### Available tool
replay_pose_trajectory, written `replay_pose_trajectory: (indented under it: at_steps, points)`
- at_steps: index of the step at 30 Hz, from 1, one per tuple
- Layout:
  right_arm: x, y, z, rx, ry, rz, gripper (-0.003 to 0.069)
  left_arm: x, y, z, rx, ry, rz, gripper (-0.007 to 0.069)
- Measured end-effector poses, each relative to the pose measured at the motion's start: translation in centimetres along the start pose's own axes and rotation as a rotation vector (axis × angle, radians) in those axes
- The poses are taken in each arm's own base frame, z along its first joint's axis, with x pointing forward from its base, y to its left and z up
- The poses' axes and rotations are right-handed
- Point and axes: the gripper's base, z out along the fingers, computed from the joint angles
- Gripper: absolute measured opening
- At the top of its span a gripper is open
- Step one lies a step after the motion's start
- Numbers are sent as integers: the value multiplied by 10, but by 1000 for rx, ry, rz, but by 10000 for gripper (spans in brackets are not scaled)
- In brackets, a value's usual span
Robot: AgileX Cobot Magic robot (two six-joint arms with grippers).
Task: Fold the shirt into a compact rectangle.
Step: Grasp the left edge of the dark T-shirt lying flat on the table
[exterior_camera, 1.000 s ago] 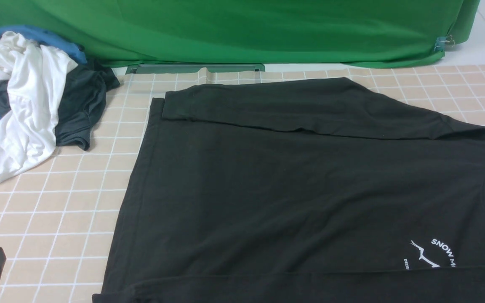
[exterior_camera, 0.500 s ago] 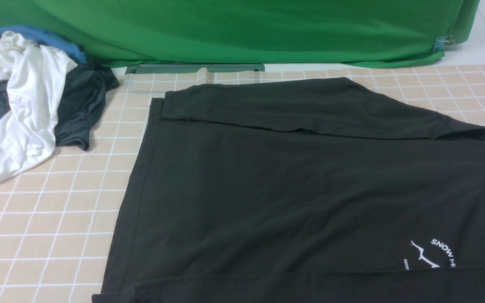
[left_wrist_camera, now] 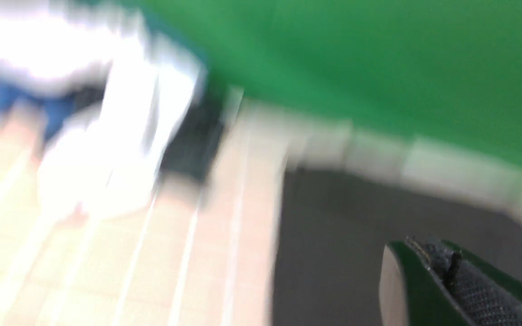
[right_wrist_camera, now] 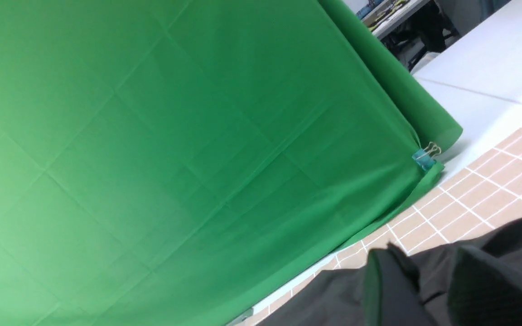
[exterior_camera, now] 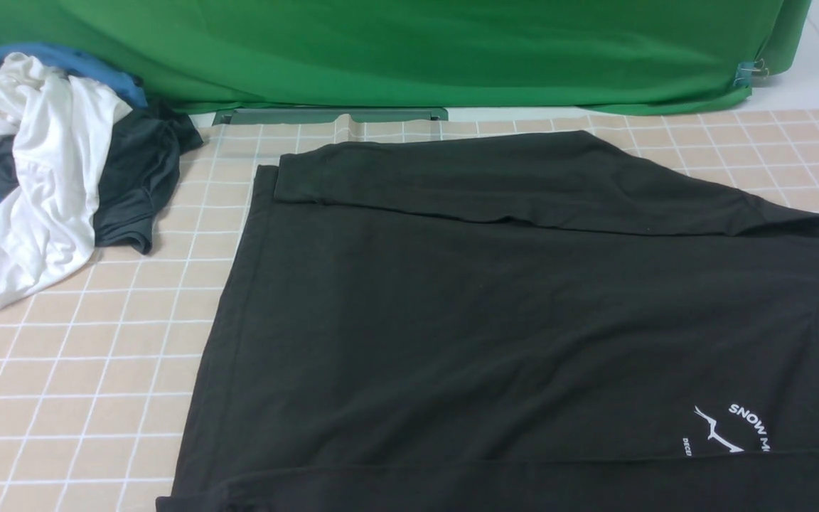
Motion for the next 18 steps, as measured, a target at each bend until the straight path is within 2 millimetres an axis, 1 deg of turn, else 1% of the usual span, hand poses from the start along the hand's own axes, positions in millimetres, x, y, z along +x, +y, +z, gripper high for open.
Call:
replay_pose_trajectory:
  at_steps: [1, 2, 3, 4, 5, 6, 7, 8, 9, 10, 12, 14, 18]
  points:
    - [0, 0, 0, 0, -3, 3, 238, 2, 0, 9, -1, 89, 24, 22]
    - [-1, 0, 0, -3, -16, 11, 238, 5, 1, 30, 4, 240, 44, 22]
    - [-2, 0, 0, -4, -21, 16, 238, 9, 2, 42, 10, 325, 49, 22]
    - [-4, 3, 0, -10, -13, 17, 235, 18, 5, 60, 15, 440, 50, 22]
    - [-3, 3, 0, -9, -6, 16, 234, 19, 5, 62, 17, 451, 51, 22]
    - [-6, 7, 0, -19, 5, 10, 227, 25, 7, 71, 18, 505, 52, 19]
    - [-11, 16, 0, -38, 47, -17, 205, 32, 7, 79, 18, 550, 56, 17]
    - [-22, 32, 1, -70, 105, -86, 150, 43, 6, 89, 24, 615, 68, 15]
    - [-31, 45, 2, -89, 154, -143, 101, 53, 5, 96, 30, 667, 81, 15]
    - [-39, 58, 5, -104, 214, -192, 67, 60, 1, 100, 39, 695, 96, 15]
    - [-52, 78, 15, -112, 336, -268, 43, 71, -7, 108, 28, 754, 120, 15]
    - [-63, 98, 33, -111, 514, -364, 41, 80, -14, 116, -17, 802, 169, 15]
    - [-61, 111, 67, -101, 790, -474, 40, 89, -22, 127, -66, 842, 237, 20]
